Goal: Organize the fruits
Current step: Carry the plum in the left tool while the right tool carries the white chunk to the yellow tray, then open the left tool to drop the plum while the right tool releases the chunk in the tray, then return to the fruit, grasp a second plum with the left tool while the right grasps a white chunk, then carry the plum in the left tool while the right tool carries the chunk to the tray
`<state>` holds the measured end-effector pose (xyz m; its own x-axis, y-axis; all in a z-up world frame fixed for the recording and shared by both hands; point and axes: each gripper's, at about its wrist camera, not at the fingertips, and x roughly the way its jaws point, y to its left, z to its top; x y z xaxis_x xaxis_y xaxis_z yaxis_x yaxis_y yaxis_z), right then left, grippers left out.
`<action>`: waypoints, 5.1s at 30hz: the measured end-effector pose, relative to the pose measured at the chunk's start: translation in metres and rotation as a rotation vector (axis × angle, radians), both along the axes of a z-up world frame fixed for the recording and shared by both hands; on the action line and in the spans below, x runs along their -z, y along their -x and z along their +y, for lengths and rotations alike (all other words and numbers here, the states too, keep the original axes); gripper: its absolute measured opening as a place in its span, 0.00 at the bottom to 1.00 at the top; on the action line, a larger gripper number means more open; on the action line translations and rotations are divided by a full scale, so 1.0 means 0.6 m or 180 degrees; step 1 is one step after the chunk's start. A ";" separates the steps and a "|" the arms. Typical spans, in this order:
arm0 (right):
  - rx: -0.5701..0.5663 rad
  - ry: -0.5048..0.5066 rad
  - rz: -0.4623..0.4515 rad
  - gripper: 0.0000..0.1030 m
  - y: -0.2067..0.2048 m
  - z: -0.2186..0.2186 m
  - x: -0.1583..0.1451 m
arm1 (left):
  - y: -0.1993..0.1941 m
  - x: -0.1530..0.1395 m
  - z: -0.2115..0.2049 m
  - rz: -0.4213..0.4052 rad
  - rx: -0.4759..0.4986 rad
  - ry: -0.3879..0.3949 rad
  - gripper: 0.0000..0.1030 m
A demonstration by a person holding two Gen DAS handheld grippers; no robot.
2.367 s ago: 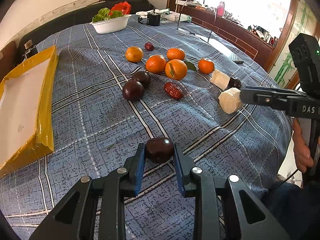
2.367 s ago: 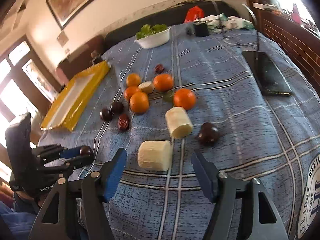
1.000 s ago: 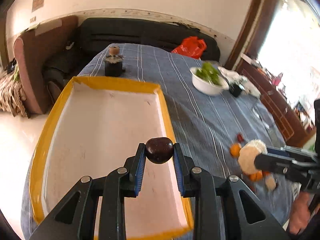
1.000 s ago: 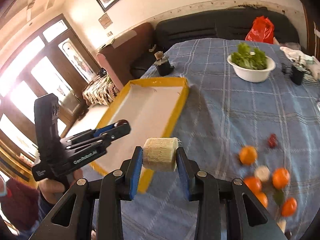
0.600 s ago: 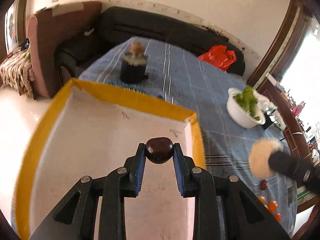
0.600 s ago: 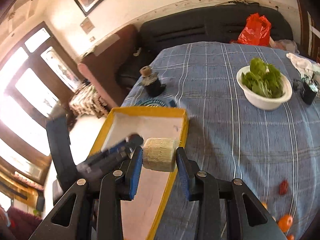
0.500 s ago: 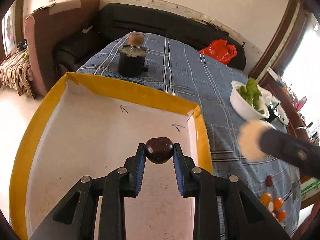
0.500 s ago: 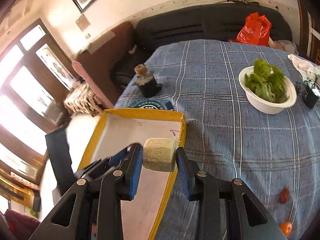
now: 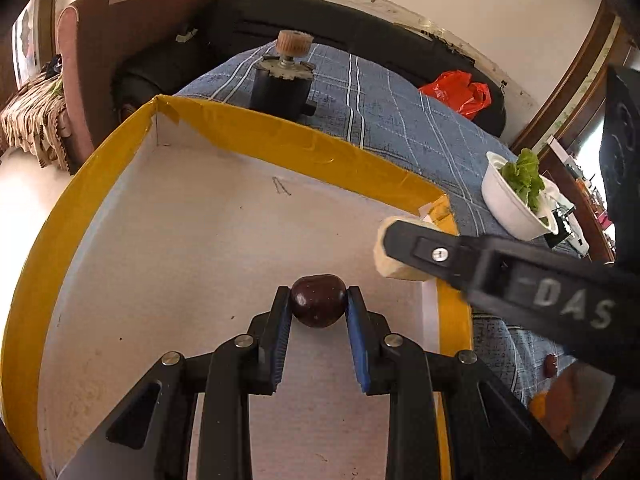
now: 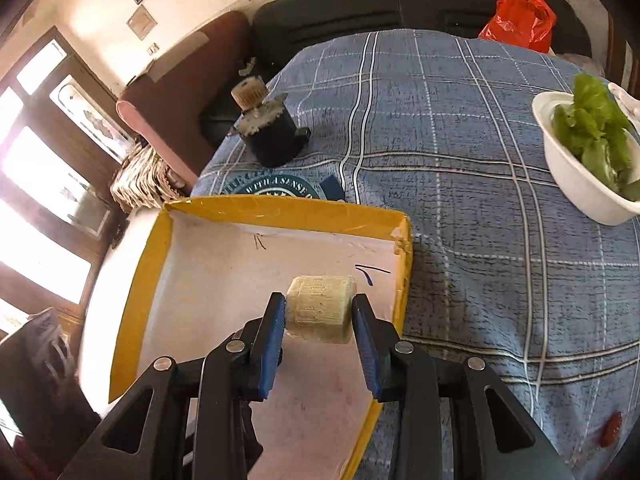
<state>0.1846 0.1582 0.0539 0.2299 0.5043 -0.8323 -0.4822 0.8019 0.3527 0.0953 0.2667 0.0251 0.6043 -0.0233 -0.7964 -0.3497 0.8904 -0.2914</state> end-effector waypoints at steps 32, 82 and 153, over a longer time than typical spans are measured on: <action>0.0274 -0.0597 -0.0243 0.51 0.101 -0.212 -0.089 | 0.034 -0.053 -0.025 -0.0405 0.0021 -0.0129 0.46; 0.0930 -0.1207 -0.0590 0.58 0.281 -0.671 -0.005 | 0.159 0.021 -0.371 -0.0212 0.1764 0.0183 0.27; -0.0499 -0.0190 -0.0593 0.31 0.253 -0.156 -0.144 | 0.159 -0.148 0.005 -0.0271 0.0494 -0.0038 0.27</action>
